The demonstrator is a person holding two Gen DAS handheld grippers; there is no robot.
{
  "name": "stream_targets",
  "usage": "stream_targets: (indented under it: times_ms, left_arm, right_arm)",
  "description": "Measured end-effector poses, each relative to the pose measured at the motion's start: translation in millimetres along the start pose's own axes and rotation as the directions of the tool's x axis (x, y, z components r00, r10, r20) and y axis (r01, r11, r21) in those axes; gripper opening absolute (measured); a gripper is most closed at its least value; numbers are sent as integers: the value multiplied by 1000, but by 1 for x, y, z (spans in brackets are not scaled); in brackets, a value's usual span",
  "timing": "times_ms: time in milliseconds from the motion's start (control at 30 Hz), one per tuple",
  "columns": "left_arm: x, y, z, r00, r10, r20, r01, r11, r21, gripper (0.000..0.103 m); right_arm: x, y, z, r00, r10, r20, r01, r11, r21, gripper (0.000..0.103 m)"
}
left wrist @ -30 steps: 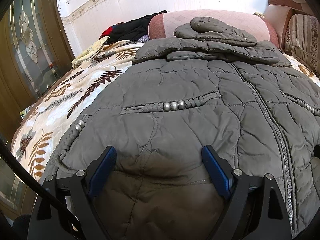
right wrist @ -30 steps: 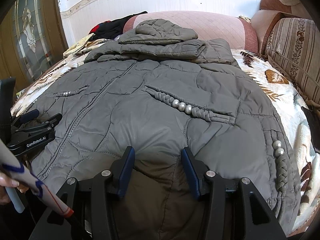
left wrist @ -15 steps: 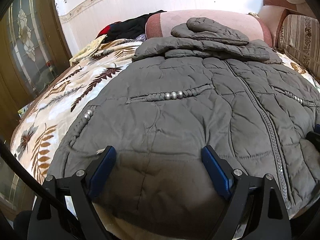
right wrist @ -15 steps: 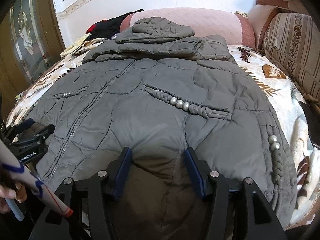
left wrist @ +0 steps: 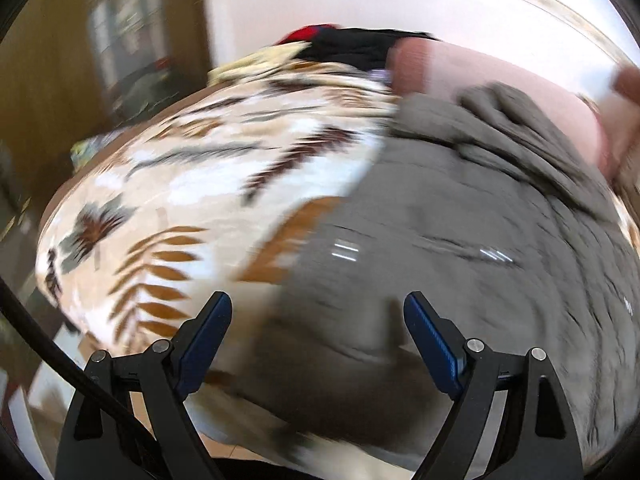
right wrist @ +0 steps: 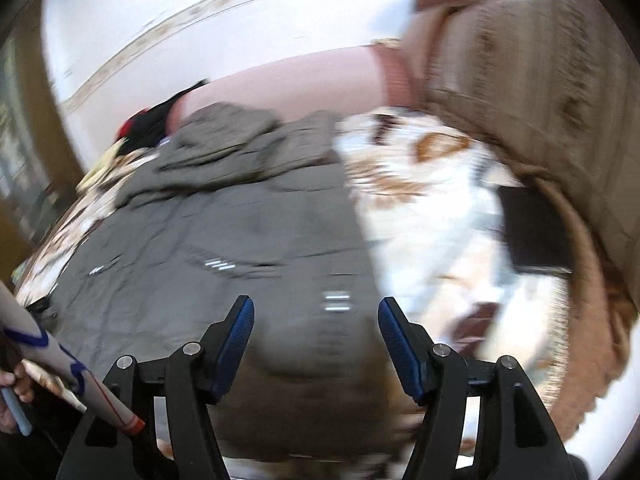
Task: Fold large clothes
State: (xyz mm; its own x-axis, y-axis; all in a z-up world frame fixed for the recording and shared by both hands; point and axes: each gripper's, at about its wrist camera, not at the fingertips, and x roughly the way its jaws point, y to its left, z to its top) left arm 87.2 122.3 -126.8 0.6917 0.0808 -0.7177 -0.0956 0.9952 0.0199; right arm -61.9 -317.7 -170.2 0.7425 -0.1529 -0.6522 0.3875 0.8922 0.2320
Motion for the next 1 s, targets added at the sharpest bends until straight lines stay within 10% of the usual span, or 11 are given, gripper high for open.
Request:
stream_targets:
  times_ms: [233,733,1000]
  left_arm:
    - [40,70,0,956,-266,-124,209,913,-350,86]
    - [25,43,-22,937,-323,-135,277,920,-278,86]
    - [7,-1,-39,922,-363,-138,341,926,-160,86]
  right_arm:
    - [17,-62,3,990,126,-65,-101,948,302,69]
    - [40,-64,-13,950,285,-129,-207,881,425,68]
    - [22,6,-40,899,399,-178,-357,906,227,63]
